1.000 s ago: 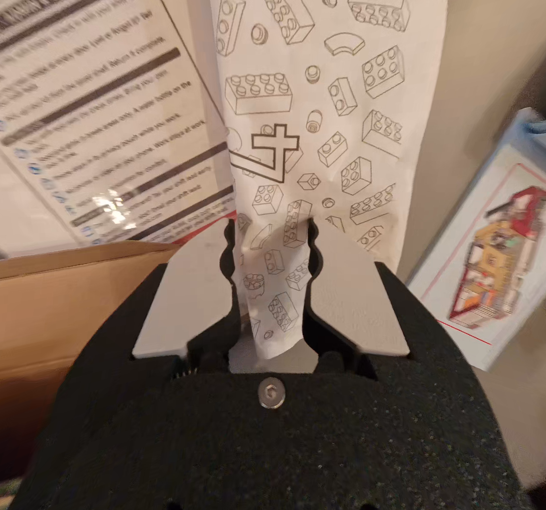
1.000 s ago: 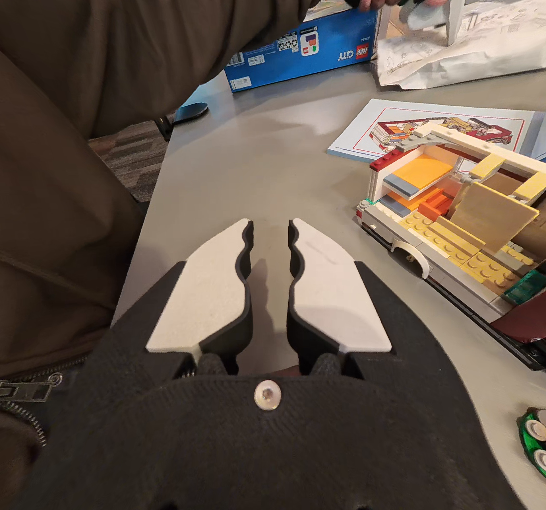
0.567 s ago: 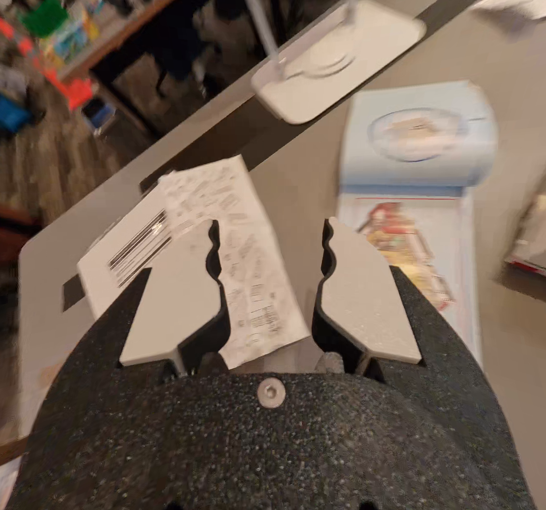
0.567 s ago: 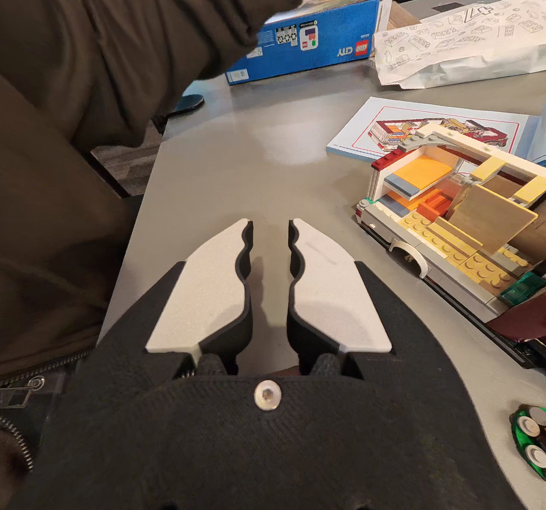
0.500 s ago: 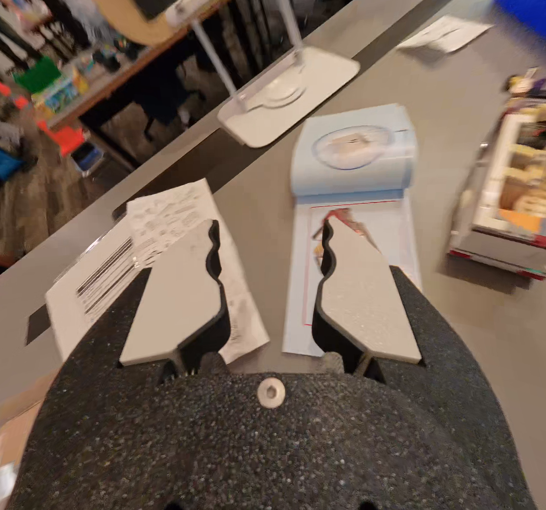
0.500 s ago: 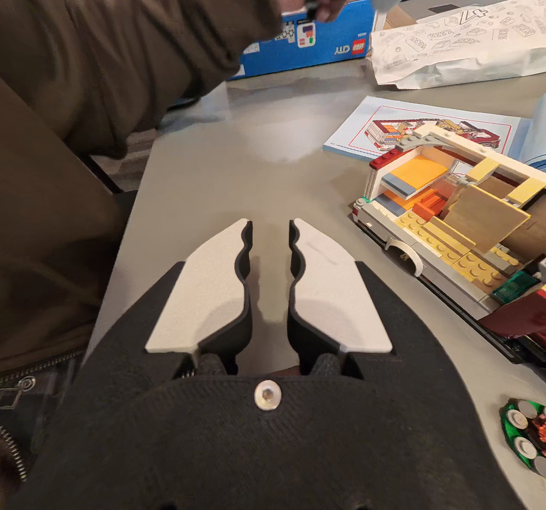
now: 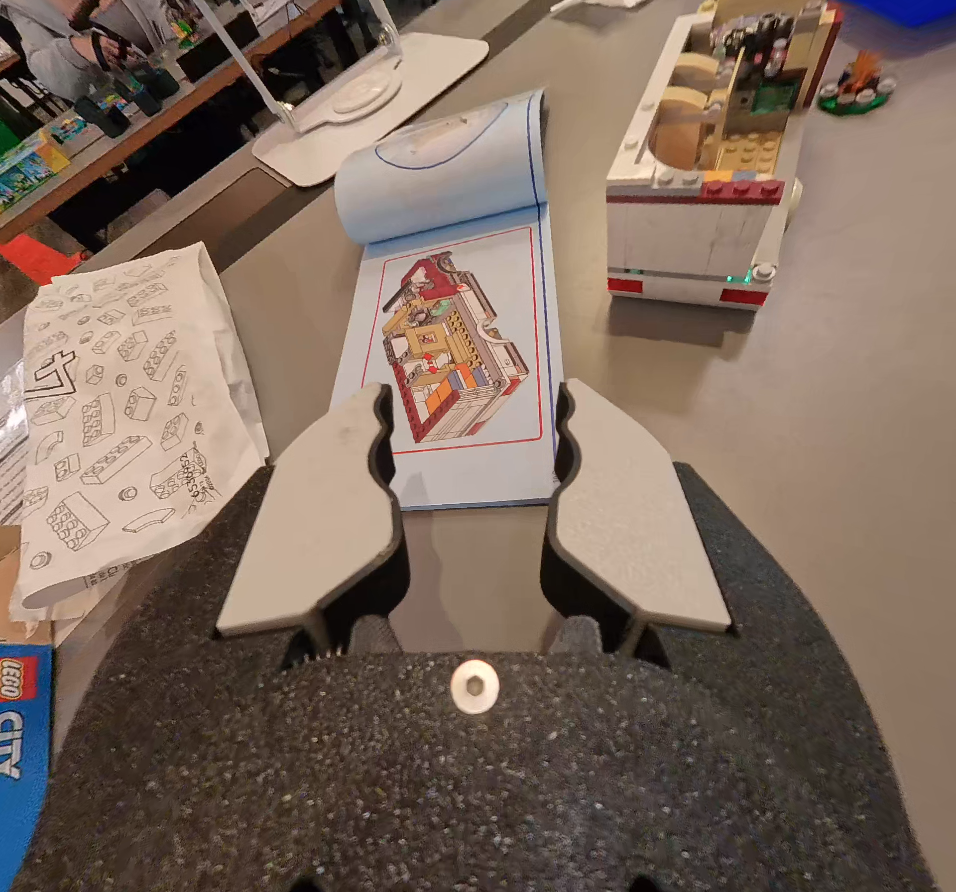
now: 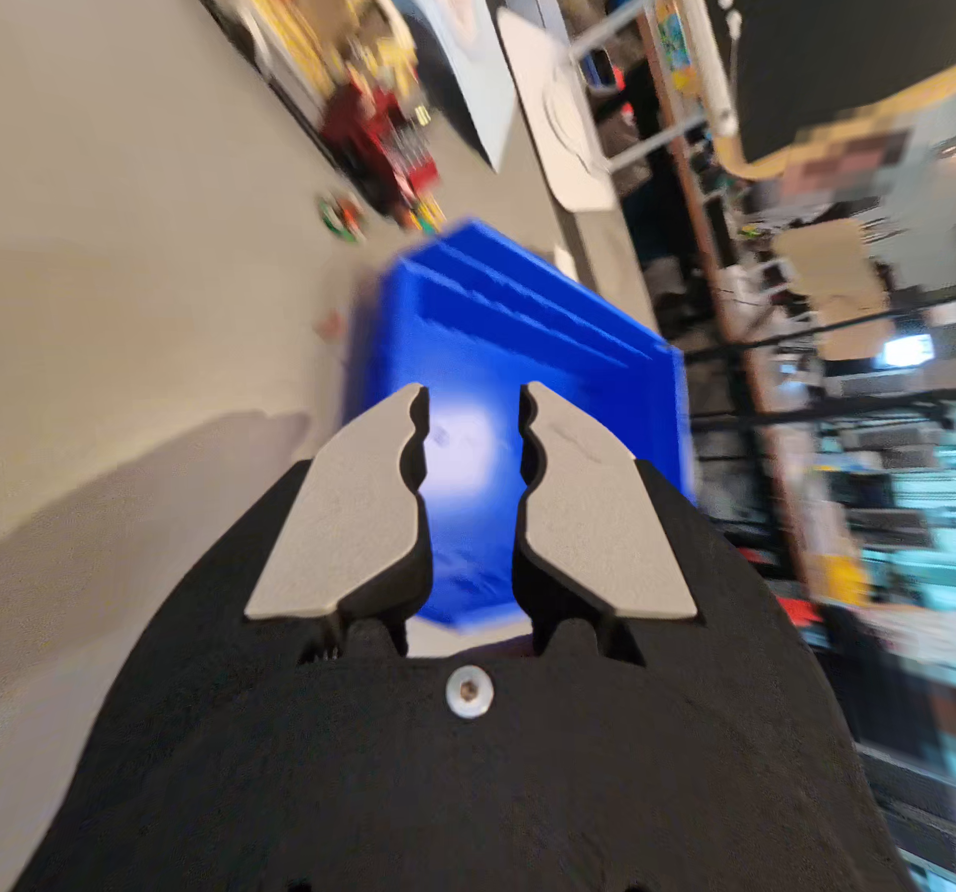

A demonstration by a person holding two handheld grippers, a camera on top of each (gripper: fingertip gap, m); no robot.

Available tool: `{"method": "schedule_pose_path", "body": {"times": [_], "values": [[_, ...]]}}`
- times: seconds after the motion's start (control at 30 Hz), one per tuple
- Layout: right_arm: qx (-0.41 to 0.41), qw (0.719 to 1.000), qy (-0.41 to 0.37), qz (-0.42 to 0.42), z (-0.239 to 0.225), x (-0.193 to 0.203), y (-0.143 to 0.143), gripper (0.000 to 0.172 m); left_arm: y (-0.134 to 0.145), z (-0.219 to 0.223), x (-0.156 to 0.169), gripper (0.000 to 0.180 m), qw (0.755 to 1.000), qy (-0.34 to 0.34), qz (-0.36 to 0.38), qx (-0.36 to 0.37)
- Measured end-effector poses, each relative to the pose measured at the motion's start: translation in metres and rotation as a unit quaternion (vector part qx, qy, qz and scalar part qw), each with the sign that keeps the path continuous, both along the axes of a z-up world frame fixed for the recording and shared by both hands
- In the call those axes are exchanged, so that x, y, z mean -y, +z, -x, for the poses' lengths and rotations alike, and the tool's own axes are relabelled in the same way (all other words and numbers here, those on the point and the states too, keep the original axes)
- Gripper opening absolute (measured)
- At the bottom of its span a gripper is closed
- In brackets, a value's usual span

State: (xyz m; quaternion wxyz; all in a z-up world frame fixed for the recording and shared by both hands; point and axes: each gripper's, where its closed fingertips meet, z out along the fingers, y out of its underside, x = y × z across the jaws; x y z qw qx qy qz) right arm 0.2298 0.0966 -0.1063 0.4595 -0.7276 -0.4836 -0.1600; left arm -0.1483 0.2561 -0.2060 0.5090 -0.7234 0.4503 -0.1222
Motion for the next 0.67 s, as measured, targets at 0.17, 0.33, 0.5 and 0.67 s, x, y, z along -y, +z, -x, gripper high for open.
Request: {"method": "schedule_pose_path", "body": {"times": [0.17,0.33,0.5,0.67], "values": [[0.154,0.982,0.037,0.101,-0.101,0.013,-0.013,0.052,-0.010,0.003,0.003,0.061,0.999,-0.001,-0.002,-0.045],[0.346,0.925,0.053,0.145,-0.154,-0.010,-0.040,0.066,-0.013,0.004,0.005,0.060,0.999,0.001,0.008,-0.044],[0.439,0.877,0.108,0.164,-0.164,-0.043,-0.062,0.071,-0.016,0.004,0.005,0.059,0.998,0.004,0.007,-0.055],[0.473,0.842,0.144,0.217,-0.174,-0.053,-0.097,0.060,-0.019,0.003,0.006,0.058,0.998,0.001,0.002,-0.066]]}}
